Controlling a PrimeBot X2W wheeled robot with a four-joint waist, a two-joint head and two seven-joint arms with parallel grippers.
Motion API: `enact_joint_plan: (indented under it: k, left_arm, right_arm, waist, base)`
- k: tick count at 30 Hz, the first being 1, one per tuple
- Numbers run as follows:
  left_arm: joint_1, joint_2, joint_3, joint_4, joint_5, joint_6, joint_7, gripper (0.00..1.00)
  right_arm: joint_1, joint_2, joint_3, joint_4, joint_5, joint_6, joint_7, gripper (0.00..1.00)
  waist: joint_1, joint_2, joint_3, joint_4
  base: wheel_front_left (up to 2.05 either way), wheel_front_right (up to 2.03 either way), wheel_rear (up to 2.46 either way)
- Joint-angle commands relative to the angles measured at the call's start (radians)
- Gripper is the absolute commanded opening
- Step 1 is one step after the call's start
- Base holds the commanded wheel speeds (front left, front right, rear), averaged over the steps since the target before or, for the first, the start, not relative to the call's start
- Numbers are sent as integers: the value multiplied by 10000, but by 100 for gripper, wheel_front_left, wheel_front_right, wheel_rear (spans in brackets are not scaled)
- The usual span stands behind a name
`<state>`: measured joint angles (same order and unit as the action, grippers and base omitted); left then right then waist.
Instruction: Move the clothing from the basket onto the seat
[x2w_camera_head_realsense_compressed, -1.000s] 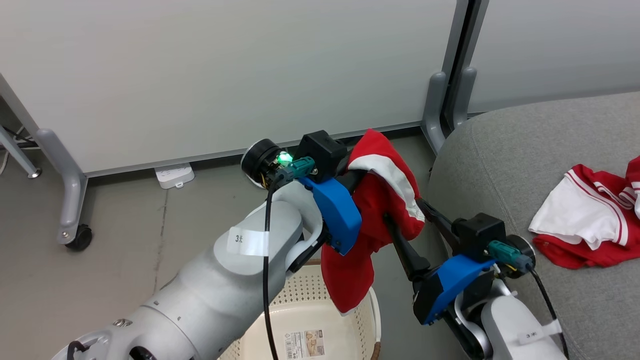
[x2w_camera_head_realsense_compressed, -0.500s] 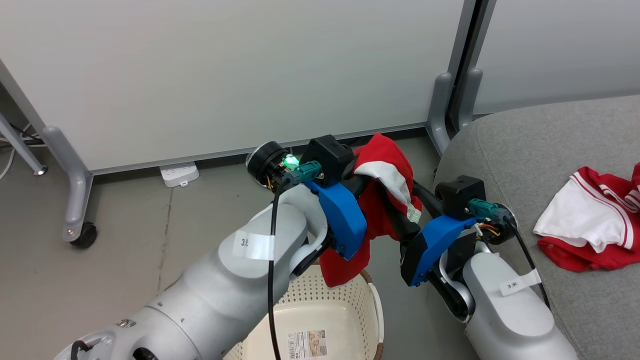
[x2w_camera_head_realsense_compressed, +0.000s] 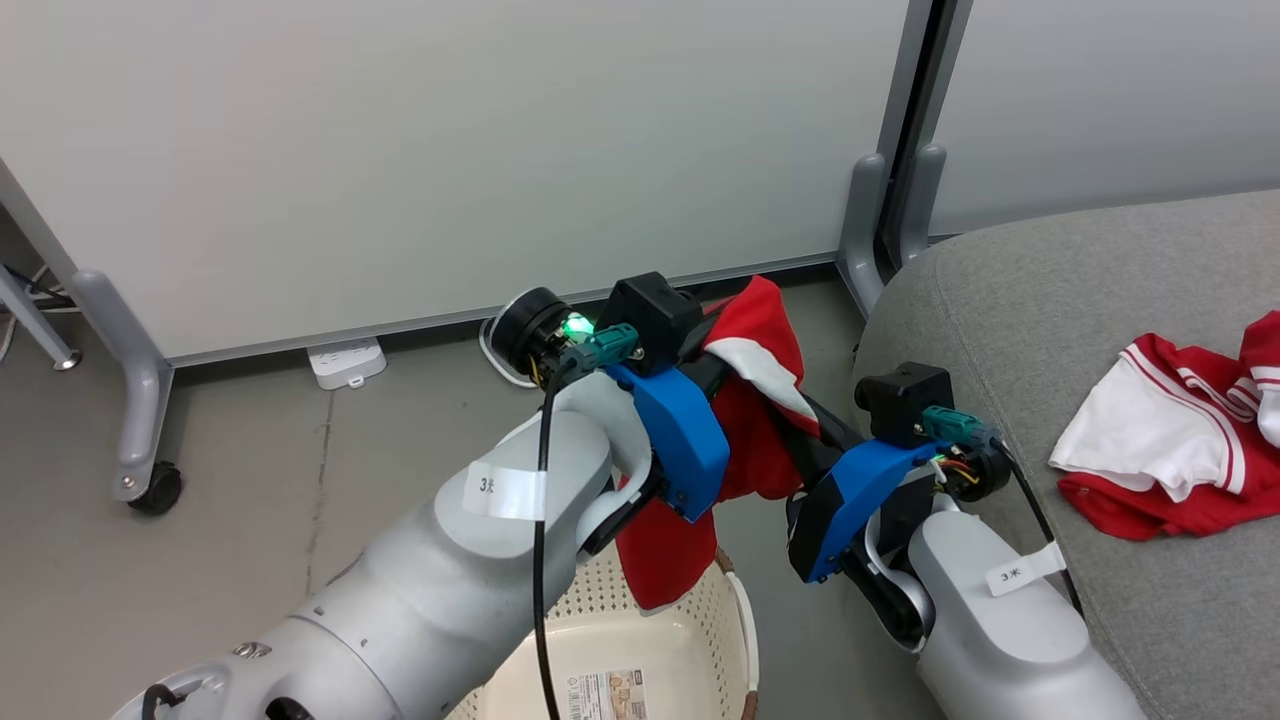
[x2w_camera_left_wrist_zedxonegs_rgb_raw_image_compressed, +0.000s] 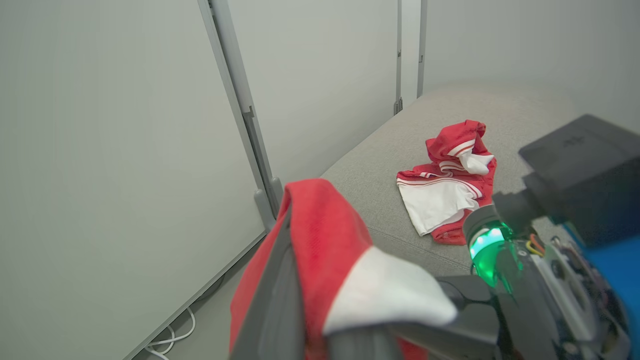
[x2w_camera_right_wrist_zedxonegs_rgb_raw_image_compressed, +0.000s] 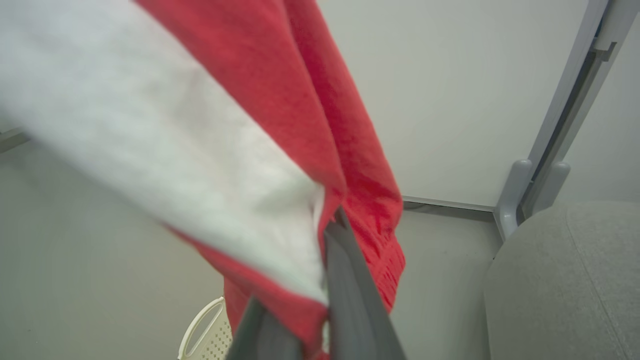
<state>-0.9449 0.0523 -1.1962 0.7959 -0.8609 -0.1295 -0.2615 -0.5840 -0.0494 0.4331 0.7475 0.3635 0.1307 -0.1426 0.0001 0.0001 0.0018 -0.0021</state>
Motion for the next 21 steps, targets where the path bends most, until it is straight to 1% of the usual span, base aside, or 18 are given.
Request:
enact_joint_plan:
  k: [1, 14, 15, 16, 17, 21]
  left_arm:
    - [71, -6, 56, 0, -21, -12, -54, 0]
    - [210, 15, -141, 48, -202, -13, -53, 0]
    - [241, 34, -121, 47, -240, -13, -53, 38]
    - [283, 51, -100, 28, -266, -13, -53, 84]
    - [332, 77, -73, -9, -268, -13, -53, 100]
    - [661, 286, 253, -239, -121, -13, -51, 100]
  right_arm:
    - [-125, -20, 48, 116, 95, 1, -81, 0]
    - [-315, -20, 187, 496, 335, 1, -349, 0]
    - [-330, -20, 189, 511, 350, 1, -381, 0]
    - [-356, -20, 185, 524, 348, 1, -392, 0]
    - [-384, -20, 171, 536, 365, 1, -422, 0]
    - [-445, -18, 112, 546, 420, 1, -509, 0]
  waist:
    - [-1, -1, -22, -34]
    - [-1, -1, -36, -97]
    - [-1, -1, -29, -97]
    - [-1, -1, -18, -98]
    - [-1, -1, -7, -100]
    - [-1, -1, 41, -114]
  base:
    - [0, 0, 0]
    - [0, 0, 0]
    - [0, 0, 0]
    - [0, 0, 0]
    - [0, 0, 0]
    - [0, 0, 0]
